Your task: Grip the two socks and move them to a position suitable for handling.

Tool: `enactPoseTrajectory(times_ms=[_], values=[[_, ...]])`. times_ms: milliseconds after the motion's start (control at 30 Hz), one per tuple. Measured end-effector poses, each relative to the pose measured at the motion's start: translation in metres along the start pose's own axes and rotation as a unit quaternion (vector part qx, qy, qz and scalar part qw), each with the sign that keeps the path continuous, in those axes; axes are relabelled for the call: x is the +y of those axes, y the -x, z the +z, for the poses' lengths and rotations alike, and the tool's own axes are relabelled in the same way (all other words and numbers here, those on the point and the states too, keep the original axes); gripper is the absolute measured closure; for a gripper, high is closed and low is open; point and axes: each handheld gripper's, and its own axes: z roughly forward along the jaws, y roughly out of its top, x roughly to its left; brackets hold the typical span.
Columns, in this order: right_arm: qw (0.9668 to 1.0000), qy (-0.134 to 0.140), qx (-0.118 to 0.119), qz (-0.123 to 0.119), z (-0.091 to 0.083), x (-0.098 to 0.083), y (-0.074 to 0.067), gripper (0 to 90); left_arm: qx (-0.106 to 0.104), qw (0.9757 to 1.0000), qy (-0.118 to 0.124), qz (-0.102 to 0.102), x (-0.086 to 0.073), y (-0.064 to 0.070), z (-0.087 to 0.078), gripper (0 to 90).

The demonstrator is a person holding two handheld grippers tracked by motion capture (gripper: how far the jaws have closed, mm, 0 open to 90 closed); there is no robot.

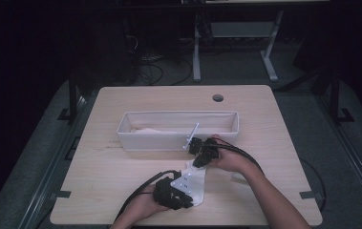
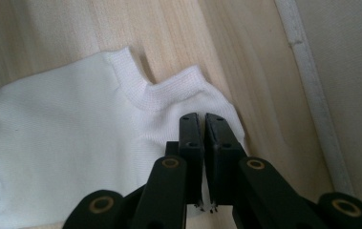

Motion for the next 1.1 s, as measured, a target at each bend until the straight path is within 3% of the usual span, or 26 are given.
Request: enactPoseTrajectory(times_ms=[300, 467, 567, 700, 1100], values=[[1.0000, 0.001, 0.000, 0.006, 0.000, 0.000, 0.001, 84.6, -0.009, 1.0000, 0.000, 0.002, 0.001, 0.003, 0.001, 78.5], [1.0000, 0.007, 0.003, 0.001, -0.004, 0.000, -0.002, 79.1, -0.008, 0.9999, 0.010, 0.000, 0.002, 0.005, -0.002, 72.3], [0.9997, 0.025, 0.004, -0.002, -0.013, -0.001, -0.005, 77.1, -0.007, 0.9996, 0.028, -0.005, 0.003, 0.005, -0.009, 66.1], [0.9995, 0.032, 0.003, 0.002, -0.024, -0.007, -0.009, 73.0, 0.007, 0.9994, 0.032, -0.006, 0.002, 0.006, -0.017, 62.6], [0.9989, 0.045, -0.011, 0.011, -0.051, -0.036, -0.012, 64.8, 0.026, 0.9991, 0.026, -0.022, -0.008, 0.006, -0.029, 54.3]])
